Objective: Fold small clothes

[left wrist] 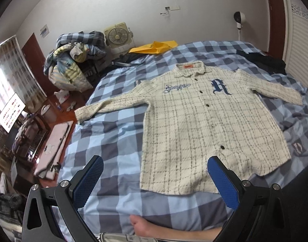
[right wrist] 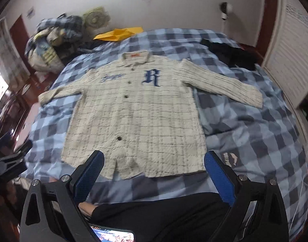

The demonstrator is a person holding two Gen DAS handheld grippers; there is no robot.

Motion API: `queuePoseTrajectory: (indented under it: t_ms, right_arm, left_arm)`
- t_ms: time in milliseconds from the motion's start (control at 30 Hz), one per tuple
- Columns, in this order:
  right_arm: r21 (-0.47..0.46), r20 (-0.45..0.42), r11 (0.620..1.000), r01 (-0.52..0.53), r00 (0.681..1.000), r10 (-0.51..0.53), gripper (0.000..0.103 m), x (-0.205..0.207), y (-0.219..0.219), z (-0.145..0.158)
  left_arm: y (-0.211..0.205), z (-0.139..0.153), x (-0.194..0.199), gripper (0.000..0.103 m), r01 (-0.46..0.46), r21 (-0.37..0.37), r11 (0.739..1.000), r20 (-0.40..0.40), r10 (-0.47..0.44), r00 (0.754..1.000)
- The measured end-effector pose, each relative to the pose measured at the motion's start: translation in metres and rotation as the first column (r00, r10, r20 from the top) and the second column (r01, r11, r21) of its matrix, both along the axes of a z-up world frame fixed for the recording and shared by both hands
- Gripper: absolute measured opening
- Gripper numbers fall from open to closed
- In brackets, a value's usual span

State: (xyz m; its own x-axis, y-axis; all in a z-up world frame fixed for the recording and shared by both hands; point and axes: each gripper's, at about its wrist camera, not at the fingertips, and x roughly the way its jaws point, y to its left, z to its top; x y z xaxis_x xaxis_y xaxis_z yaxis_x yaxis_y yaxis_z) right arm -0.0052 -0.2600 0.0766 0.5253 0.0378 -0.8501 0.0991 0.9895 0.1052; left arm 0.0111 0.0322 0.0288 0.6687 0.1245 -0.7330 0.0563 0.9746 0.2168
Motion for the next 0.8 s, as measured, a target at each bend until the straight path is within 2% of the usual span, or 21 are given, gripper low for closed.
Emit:
queuePoseTrajectory:
  t_ms: [67,133,200,267,333,433,500,667,800]
  right_arm:
    - [-0.043,0.048,0.999,0.023,0.999,-0.021,0.098,-0.005,-0.001,-0.008]
    - [-0.071,0.088,0.997,0.027,0.996,-0.021,0.098,-0.008,-0.003,-0.013]
    - [-0.051,0.120,0.998,0.023,0.993,-0.017,0.098,-0.009,-0.011,-0.018]
    - [0.020,0.100,1.000,-0.010,0.995,0.008,0.098,-0.010,-0.013,-0.023]
    - [0.050,0.060,0.999,-0.018,0.998,0.015,0.098,-0.007,-0.020,-0.025]
    - [-0.039,0.055,0.999,0.001,0.998,0.001,0.098,-0.008,-0.022,-0.036]
    - [-0.080,0.037,0.997,0.005,0.999,-0.002,0.098,-0.004,-0.025,-0.045]
    - [-0.071,-0.019,0.997,0.018,1.000,-0.020,0.098,0.006,-0.037,-0.065]
    - [-0.080,-0.030,0.997,0.004,1.000,-0.006,0.098,0.011,-0.038,-0.064]
  left_arm:
    - [0.001,-0.003,0.002,0.103,0.011,-0.007,1.000,-0.005,-0.011,1.000]
    - [0.004,-0.005,0.002,0.103,0.030,-0.056,0.998,-0.023,-0.031,0.999]
    - [0.003,-0.006,0.000,0.103,0.063,-0.098,0.993,-0.034,-0.067,0.997]
    - [-0.003,-0.007,-0.004,0.103,0.100,-0.086,0.991,-0.033,-0.103,0.994]
    - [-0.007,-0.008,-0.008,0.103,0.121,-0.074,0.990,-0.037,-0.124,0.992]
    - [-0.008,-0.011,-0.011,0.103,0.161,-0.099,0.982,-0.062,-0.168,0.984]
    - [-0.005,-0.011,-0.011,0.103,0.153,-0.096,0.984,-0.058,-0.159,0.986]
    - [0.009,-0.012,0.003,0.103,0.089,-0.077,0.993,-0.080,-0.095,0.992]
    - [0.025,-0.017,0.018,0.103,0.043,-0.099,0.994,-0.121,-0.055,0.991]
